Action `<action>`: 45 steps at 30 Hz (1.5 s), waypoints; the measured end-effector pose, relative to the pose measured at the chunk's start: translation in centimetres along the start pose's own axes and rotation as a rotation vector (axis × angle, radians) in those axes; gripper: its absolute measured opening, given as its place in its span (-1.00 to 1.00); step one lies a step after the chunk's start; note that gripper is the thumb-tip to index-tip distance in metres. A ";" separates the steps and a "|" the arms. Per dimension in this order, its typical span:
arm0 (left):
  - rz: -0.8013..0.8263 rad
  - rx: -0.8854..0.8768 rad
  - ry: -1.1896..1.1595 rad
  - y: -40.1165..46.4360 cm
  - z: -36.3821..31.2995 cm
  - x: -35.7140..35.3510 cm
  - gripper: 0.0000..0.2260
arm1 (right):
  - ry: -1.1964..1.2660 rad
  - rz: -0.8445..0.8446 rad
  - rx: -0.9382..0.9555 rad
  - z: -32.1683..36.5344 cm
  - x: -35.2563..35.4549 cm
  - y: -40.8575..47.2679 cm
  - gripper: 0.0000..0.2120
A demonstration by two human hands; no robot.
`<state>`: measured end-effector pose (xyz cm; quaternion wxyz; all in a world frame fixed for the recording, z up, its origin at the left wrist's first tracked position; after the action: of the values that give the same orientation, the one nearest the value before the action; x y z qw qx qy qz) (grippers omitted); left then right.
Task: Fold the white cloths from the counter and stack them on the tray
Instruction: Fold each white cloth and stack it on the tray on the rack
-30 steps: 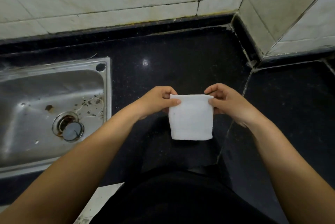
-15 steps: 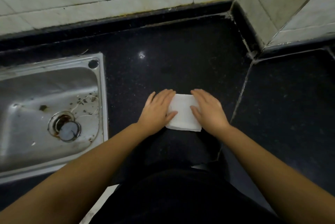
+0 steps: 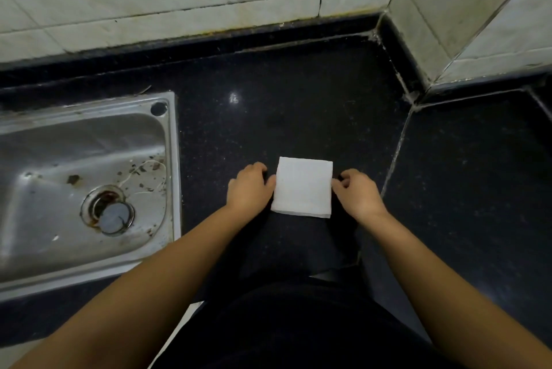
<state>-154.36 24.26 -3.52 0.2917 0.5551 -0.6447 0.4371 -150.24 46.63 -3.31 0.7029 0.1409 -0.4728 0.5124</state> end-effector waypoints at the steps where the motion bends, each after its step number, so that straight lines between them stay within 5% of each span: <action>1: 0.026 0.047 0.014 0.2 -0.5 -0.5 -0.66 | -0.068 0.023 -0.011 0.2 -0.4 -0.1 -0.61; 6: 0.004 0.066 0.209 0.4 -2.3 -1.8 -0.65 | -0.362 -0.028 0.060 2.5 -1.6 -0.7 -0.56; 11: -0.002 0.052 0.002 0.2 -2.9 -1.6 -0.84 | -0.364 0.060 0.023 3.2 -2.4 -0.2 -0.70; 18: 0.054 0.116 -0.692 -0.3 -4.8 1.9 -0.92 | 0.674 0.170 -0.271 1.2 -0.1 -0.7 -0.79; 23: 0.180 0.001 -0.760 -1.9 -8.0 3.2 -0.88 | 1.005 0.199 -0.388 0.2 2.1 -4.0 -0.84; 34: 0.627 -0.184 -0.711 -12.6 -10.3 -0.9 -0.94 | 1.367 -0.456 -0.415 -7.2 4.2 -20.7 -0.90; 45: 1.128 -0.579 -0.408 -38.7 -13.4 -9.5 -0.86 | 1.408 -1.116 -0.750 -19.3 2.7 -50.0 -0.89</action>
<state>-116.26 40.46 3.59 0.0277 0.1035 -0.9700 0.2183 -97.44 39.60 3.30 0.9658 -0.2270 0.0581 -0.1110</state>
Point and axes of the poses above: each hand's wrist, its own y-axis towards the middle knuckle, its own x-axis out of the back of the hand, z = x × y, the point moved 8 cm from there along y, towards the middle knuckle, and after that the axes turned 9 degrees about -z, right-handed, at the moved point
